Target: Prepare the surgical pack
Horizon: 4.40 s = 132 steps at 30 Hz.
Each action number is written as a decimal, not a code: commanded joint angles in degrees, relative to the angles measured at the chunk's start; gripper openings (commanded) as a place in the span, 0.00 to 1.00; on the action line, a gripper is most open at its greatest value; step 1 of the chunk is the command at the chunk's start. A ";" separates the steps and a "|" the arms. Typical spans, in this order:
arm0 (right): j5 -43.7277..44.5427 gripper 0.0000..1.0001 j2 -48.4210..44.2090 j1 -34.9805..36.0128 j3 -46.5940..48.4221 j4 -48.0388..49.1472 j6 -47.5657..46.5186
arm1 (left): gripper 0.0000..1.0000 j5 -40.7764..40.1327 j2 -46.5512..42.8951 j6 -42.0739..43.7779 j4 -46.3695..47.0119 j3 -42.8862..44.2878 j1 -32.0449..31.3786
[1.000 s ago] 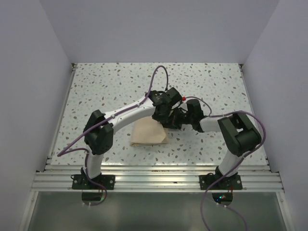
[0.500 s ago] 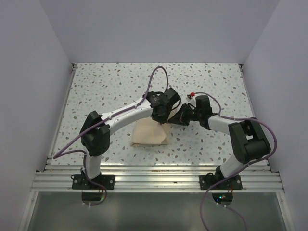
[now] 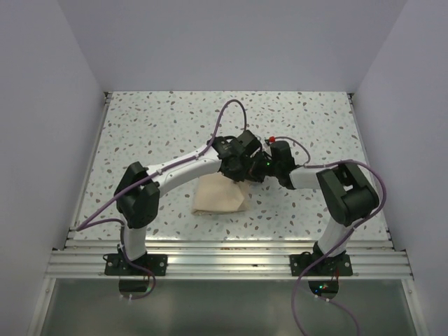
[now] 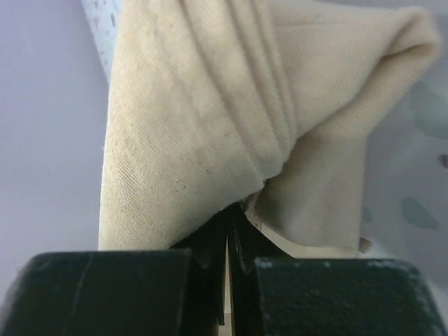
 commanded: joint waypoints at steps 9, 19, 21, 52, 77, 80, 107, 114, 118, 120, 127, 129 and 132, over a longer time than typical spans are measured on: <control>-1.36 0.00 -10.92 -6.35 1.04 -16.76 -16.91 | 0.00 4.07 -5.96 0.13 3.99 -3.69 -1.85; -1.46 0.00 -9.73 -3.89 -3.36 -6.17 -8.59 | 0.00 5.82 -5.96 0.84 5.22 -3.43 -1.85; -0.84 0.00 -6.65 -2.92 -3.71 -0.88 -5.24 | 0.00 6.70 -6.04 0.92 5.84 -3.34 -1.85; -3.91 0.00 -14.03 0.76 -5.64 -14.59 -15.87 | 0.00 7.50 -4.29 0.05 5.75 -5.10 -2.02; -6.37 0.00 -23.25 -12.23 1.37 -38.38 -26.49 | 0.46 19.53 -13.59 -3.03 19.10 -20.38 -2.20; -7.42 0.00 -21.85 -12.32 5.06 -39.34 -25.96 | 0.45 20.24 -15.97 -4.26 23.50 -23.20 -2.46; -18.42 0.00 -4.70 -10.13 1.37 -27.10 -24.46 | 0.39 27.98 -16.59 -9.01 41.53 -44.73 -3.43; -15.77 0.00 -11.81 -9.60 11.75 -41.63 -30.18 | 0.39 26.13 -22.92 -11.73 36.42 -39.47 -4.92; -15.51 0.00 -14.72 -9.60 11.40 -39.10 -27.11 | 0.39 27.53 -21.61 -14.18 39.93 -40.51 -5.63; -16.29 0.00 -13.94 -9.69 10.26 -37.51 -26.06 | 0.39 28.76 -20.20 -15.24 42.12 -42.53 -5.63; -14.90 0.00 -8.40 -10.21 4.47 -30.40 -24.82 | 0.36 28.59 -15.37 -17.36 39.77 -47.02 -5.54; -14.37 0.00 -7.17 -10.65 2.27 -29.25 -24.73 | 0.36 28.07 -13.27 -17.01 38.45 -47.46 -5.45; -13.14 0.00 -6.73 -10.92 1.29 -29.76 -25.61 | 0.36 26.93 -10.88 -16.04 35.74 -46.32 -4.49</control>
